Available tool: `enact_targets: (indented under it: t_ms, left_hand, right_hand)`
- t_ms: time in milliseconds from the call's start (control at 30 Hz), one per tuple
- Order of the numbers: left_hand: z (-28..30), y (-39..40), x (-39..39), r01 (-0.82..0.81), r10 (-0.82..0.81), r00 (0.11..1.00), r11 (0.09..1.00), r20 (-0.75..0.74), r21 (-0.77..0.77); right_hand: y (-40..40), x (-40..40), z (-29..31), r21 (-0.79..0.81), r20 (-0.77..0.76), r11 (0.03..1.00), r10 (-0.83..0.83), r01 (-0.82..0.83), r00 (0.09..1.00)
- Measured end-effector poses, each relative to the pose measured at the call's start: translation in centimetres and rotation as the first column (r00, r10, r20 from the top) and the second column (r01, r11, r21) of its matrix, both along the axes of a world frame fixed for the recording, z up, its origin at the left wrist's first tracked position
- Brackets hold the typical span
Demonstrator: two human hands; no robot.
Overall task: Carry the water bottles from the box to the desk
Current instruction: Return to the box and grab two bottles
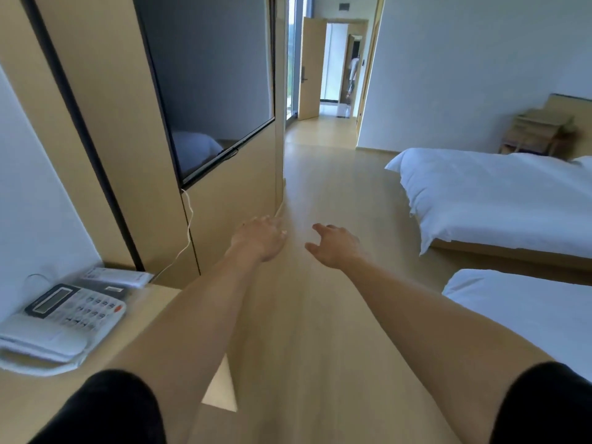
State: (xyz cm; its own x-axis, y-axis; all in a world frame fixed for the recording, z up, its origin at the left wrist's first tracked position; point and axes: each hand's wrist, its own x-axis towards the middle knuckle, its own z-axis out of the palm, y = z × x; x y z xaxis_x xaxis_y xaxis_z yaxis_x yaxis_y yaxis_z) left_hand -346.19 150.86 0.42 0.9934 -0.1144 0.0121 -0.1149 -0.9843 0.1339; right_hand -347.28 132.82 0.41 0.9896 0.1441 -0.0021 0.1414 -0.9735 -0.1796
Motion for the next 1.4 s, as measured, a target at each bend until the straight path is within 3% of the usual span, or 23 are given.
enact_targets:
  t_ms: [333,600,933,1400]
  left_hand:
    - [-1.1,-14.0,6.3,0.032,-0.028,0.991,0.999,-0.128,0.028]
    - [-1.8,-20.6,9.4,0.065,-0.051,0.983,0.995,-0.174,0.075]
    - [-2.5,-24.1,18.2,0.098,-0.078,0.977,0.991,-0.199,0.091]
    - [-2.2,-21.3,42.7,0.161,-0.145,0.968,0.985,-0.205,0.061]
  right_hand:
    - [-15.4,4.2,-0.3,-0.097,-0.128,0.985,-0.157,0.146,0.979]
    - [-22.6,5.8,-0.5,-0.122,-0.159,0.970,-0.229,0.211,0.960]
    - [-24.5,13.4,-1.4,-0.093,-0.172,0.964,-0.262,0.250,0.949]
    - [-22.1,36.9,-1.9,-0.067,-0.216,0.933,-0.359,0.354,0.908]
